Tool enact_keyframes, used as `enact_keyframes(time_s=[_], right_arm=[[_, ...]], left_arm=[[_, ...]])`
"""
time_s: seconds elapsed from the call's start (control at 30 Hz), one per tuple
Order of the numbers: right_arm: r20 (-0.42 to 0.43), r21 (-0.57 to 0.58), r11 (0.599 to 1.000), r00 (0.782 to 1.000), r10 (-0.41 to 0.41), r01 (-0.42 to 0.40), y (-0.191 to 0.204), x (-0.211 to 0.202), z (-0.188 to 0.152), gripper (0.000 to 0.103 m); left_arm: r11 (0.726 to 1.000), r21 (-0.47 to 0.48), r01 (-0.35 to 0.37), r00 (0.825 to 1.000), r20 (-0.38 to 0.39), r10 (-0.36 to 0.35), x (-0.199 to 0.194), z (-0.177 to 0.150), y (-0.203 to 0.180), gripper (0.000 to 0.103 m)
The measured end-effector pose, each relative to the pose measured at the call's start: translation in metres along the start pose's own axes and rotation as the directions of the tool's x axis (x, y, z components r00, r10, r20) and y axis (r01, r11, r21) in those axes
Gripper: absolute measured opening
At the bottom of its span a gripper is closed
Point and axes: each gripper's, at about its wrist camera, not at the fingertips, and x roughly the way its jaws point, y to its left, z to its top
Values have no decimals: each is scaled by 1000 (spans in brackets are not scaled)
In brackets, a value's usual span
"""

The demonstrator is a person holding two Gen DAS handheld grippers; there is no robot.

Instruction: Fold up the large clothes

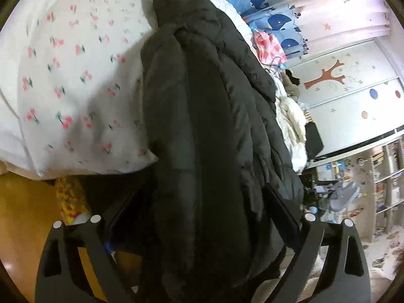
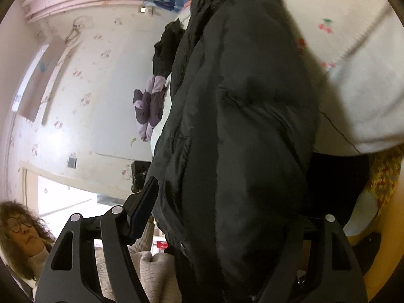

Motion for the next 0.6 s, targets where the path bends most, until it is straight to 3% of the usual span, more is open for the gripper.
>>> enact_keyframes(time_s=[0.07, 0.13, 0.17, 0.2, 0.3, 0.37, 0.43, 0.47, 0.5, 0.57, 0.6], right_arm=[[21, -33, 999, 1000, 8, -7, 7, 0, -1, 65], [31, -75, 997, 1000, -1, 4, 19, 4, 0, 44], [39, -106, 994, 999, 8, -4, 29, 4, 1, 40], [51, -135, 990, 998, 32, -24, 39, 3, 3, 36], [53, -176, 983, 996, 66, -55, 59, 5, 5, 35], [24, -153, 988, 1000, 10, -6, 55, 9, 5, 39], [-12, -125, 990, 998, -65, 63, 42, 16, 2, 41], [-24, -107, 991, 996, -85, 82, 34, 20, -1, 41], [-21, -96, 992, 996, -89, 87, 29, 20, -5, 40], [19, -104, 993, 998, -57, 58, 31, 17, -11, 35], [42, -119, 992, 999, -23, 28, 38, 14, -12, 29]], left_arm=[[1000, 2, 7, 1000, 11, -7, -1, 0, 2, 88], [999, 22, 24, 999, 27, -24, -6, 2, -4, 56], [999, 21, 30, 999, 32, -31, -9, 4, -7, 37], [999, 34, 24, 998, 51, -26, -13, 6, -11, 27], [996, 79, 29, 996, 87, -36, -23, 7, -24, 24], [996, 87, 17, 997, 78, -24, -20, 6, -22, 25], [999, 40, 20, 999, 39, -21, -11, 3, -9, 51], [1000, -9, -2, 1000, 15, 2, -5, 0, 1, 71], [999, -35, -13, 1000, 12, 14, -2, -4, 6, 73], [1000, -25, 7, 1000, 17, -6, -3, -9, 7, 67], [1000, -11, 23, 999, 23, -23, -5, -10, 4, 43]])
